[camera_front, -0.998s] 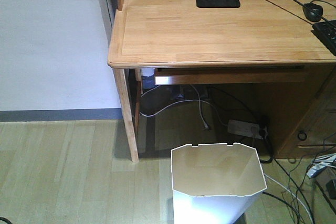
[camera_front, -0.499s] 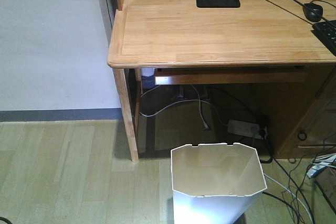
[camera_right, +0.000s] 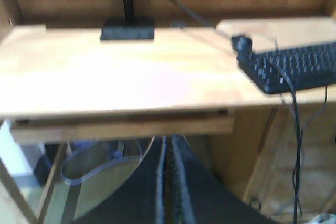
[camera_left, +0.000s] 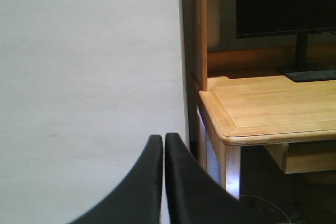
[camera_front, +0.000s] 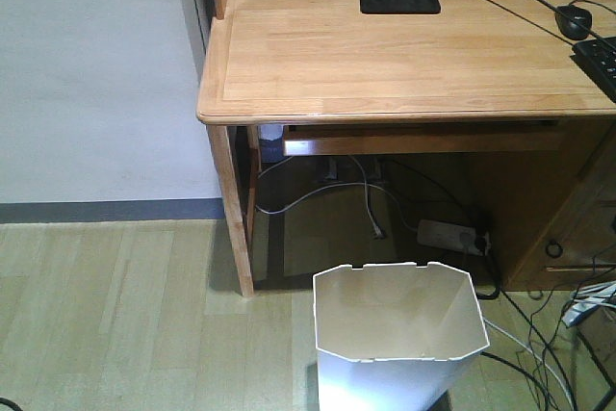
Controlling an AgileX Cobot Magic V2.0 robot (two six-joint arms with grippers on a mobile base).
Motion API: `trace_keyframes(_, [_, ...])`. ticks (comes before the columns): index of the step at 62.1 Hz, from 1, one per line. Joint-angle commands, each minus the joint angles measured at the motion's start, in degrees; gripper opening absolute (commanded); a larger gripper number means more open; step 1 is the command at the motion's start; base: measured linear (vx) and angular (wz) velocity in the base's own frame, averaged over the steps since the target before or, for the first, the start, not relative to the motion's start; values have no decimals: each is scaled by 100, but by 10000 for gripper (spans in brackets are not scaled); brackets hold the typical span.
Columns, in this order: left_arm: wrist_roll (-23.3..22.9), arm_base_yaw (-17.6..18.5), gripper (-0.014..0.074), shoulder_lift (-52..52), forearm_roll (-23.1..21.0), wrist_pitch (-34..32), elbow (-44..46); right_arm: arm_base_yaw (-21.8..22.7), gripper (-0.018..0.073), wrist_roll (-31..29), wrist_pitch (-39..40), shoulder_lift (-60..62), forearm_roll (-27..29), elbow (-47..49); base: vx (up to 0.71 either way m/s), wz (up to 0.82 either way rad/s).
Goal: Move trash bin to bedside with robot
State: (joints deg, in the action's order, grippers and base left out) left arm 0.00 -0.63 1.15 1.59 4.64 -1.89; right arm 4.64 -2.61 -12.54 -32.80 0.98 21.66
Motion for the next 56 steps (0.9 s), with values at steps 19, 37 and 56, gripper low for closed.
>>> trace_keyframes(19, [-79, 37, -6, 41, -54, -430, -67, 5, 85, -111, 68, -105, -98, 211, 0, 0])
trace_keyframes(37, [-79, 37, -6, 41, -54, -430, -67, 5, 423, -137, 8, -105, -98, 211, 0, 0])
trace_keyframes(56, [-79, 37, -6, 41, -54, -430, -67, 5, 535, 21, 65, -105, 125, 211, 0, 0])
